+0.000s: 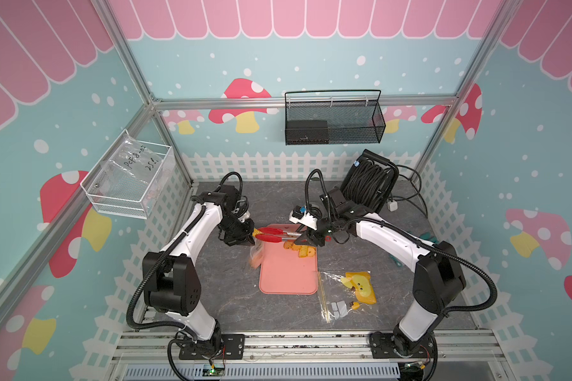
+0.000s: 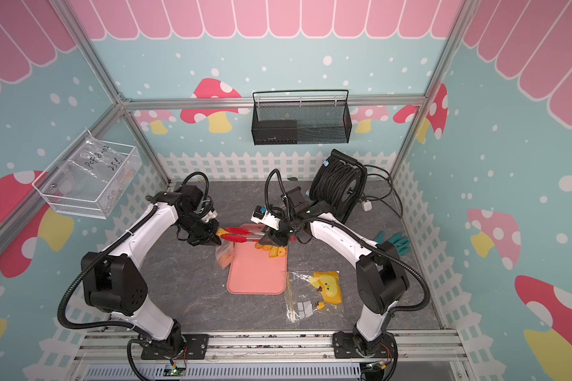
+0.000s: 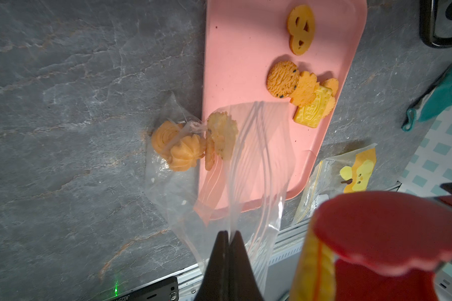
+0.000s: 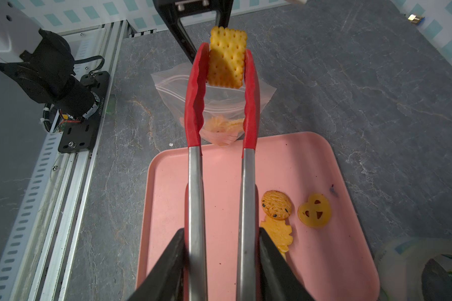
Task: Put the cookies into a resealable bag to prevent moisture
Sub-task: Place the cookie in the ziploc bag, then place the clamp on the tray.
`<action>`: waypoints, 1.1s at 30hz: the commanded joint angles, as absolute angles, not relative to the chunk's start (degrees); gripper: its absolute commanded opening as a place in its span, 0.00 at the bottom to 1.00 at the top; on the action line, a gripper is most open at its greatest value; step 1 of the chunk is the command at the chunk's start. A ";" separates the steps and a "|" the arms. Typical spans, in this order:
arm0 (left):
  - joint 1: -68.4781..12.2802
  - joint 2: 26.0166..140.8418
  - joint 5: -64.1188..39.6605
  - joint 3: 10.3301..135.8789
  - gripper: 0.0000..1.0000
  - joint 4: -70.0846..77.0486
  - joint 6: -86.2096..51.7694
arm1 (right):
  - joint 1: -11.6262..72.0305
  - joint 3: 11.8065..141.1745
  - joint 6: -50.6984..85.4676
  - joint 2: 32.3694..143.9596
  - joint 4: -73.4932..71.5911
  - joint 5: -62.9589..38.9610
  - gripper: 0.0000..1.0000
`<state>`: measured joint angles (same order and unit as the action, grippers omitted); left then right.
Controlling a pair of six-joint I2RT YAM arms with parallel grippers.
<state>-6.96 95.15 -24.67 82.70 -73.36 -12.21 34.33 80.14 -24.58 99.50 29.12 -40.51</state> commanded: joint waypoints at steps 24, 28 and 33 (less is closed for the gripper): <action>-6.50 91.84 -24.60 85.86 0.00 -75.58 -11.97 | 30.79 67.59 -30.38 85.45 34.01 -13.28 0.62; -6.55 90.98 -24.55 85.71 0.00 -75.46 -11.70 | 31.19 61.61 -29.38 83.48 26.74 -20.46 0.63; -6.76 90.18 -24.43 83.80 0.00 -75.17 -11.94 | 35.60 51.65 -25.43 81.79 12.48 -23.41 0.65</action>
<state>-6.76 92.31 -24.60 84.01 -74.78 -12.19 33.17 54.72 -27.22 83.70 23.38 -19.66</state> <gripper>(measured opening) 0.050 0.651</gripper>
